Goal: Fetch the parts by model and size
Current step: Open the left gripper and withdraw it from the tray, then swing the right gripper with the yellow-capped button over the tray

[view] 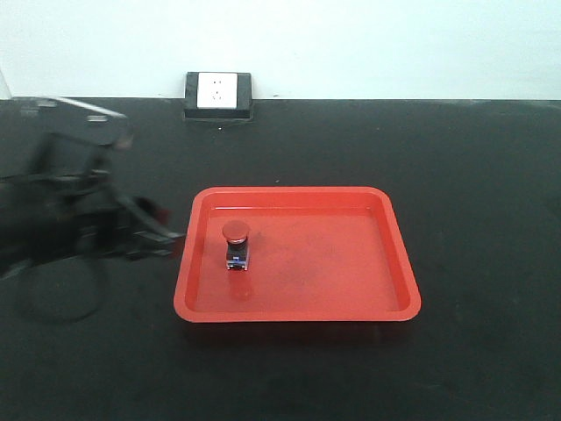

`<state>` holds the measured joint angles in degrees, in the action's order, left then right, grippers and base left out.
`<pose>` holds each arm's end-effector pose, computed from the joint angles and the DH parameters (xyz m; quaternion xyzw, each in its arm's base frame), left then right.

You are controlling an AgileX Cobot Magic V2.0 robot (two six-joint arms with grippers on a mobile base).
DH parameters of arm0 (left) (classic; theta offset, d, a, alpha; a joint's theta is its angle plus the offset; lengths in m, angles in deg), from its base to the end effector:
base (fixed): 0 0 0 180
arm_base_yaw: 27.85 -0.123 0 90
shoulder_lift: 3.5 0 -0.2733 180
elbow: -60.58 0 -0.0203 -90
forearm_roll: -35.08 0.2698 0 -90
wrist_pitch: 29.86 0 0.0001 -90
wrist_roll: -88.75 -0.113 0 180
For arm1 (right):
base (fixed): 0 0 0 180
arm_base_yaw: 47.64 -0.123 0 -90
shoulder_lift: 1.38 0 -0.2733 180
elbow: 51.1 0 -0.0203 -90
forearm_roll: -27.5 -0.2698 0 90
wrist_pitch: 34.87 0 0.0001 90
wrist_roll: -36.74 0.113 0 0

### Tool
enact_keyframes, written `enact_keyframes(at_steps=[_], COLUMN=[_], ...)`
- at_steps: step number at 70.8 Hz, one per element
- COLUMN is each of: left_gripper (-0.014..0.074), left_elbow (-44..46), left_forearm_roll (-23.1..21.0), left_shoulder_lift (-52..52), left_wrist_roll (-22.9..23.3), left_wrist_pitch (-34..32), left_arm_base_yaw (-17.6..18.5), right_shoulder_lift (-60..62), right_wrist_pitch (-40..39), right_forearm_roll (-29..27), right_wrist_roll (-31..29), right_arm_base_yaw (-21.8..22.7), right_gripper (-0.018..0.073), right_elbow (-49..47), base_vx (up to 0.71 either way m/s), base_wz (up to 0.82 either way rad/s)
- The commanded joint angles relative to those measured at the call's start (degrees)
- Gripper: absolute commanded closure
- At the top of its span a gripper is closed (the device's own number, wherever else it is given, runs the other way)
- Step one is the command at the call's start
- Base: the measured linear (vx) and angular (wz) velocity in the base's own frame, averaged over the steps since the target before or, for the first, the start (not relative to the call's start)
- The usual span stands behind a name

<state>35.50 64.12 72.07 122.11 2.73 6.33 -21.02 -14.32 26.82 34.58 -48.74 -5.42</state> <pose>0.2520 -0.1353 0.2878 0.1467 0.8875 -0.0408 0.4348 0.0920 0.0022 0.3540 -0.0171 0.6809 -0.0013 0.7321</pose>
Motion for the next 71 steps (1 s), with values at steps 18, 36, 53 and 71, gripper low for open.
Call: enact_keyframes(at_steps=[18, 36, 53, 71], left_gripper=[0.0608, 0.0601, 0.0601, 0.0601], left_elbow=[-9.1, -16.5, -20.4, -21.3], left_forearm_roll=[5.8, 2.2, -3.6, -3.0], left_shoulder_lift=[-27.0, -42.9, -52.0, -54.1], left_wrist_roll=[-0.9, -9.8, -20.0, -20.0], left_wrist_pitch=[-3.0, 0.8, 6.6, 6.5], left_arm_base_yaw=[0.0, 0.0, 0.0, 0.0], right_shoulder_lift=[-0.8, -0.8, -0.8, -4.4], right_wrist_pitch=[-4.3, -4.7, -4.7, -9.0], right_forearm_roll=[0.0, 0.1, 0.1, 1.7], right_wrist_roll=[0.0, 0.0, 0.0, -0.4], right_arm_base_yaw=[0.0, 0.0, 0.0, -10.0], right_gripper=[0.0565, 0.0565, 0.0565, 0.0565], right_elbow=[-1.5, -1.5, -1.5, -1.6], base_vx=[0.0, 0.0, 0.0, 0.0], base_wz=[0.0, 0.0, 0.0, 0.0])
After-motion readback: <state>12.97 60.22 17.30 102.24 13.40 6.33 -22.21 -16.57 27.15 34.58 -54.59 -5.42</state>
